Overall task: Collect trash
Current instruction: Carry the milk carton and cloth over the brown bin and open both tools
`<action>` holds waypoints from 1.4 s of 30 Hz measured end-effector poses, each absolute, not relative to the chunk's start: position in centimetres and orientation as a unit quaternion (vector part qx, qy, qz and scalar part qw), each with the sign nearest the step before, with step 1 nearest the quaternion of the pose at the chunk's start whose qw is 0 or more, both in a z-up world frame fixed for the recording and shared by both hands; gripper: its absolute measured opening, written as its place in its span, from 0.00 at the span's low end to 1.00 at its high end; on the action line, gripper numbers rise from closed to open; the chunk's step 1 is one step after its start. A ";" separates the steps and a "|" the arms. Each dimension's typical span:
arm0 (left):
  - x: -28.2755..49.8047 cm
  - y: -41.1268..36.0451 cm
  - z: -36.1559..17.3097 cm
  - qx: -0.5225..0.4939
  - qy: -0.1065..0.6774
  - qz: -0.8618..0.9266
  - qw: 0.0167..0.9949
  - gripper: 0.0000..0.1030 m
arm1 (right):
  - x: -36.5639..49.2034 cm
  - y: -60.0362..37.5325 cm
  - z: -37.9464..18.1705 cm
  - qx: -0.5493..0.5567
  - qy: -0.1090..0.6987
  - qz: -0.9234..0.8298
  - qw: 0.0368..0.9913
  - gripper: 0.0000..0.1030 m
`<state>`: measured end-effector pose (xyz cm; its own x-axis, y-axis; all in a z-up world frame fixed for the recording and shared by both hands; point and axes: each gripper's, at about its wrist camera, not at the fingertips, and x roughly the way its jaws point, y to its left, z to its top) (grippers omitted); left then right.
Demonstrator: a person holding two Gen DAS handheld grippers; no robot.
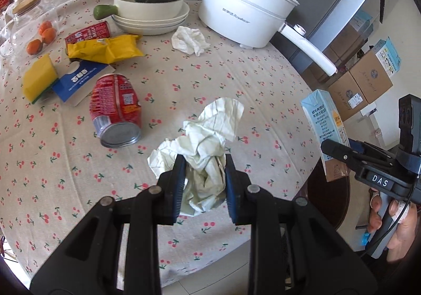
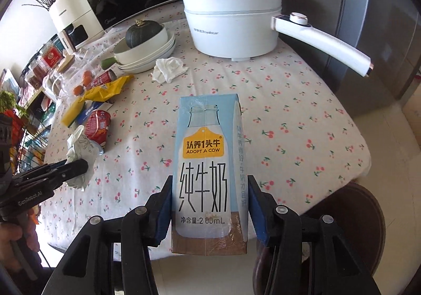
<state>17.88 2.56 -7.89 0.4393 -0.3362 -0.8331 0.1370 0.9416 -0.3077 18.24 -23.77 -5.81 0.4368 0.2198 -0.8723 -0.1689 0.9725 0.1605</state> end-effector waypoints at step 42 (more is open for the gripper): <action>14.8 -20.8 -11.1 0.026 0.503 -0.320 0.803 0.88 | 6.9 -46.0 -10.5 0.098 0.557 -0.042 0.824 0.51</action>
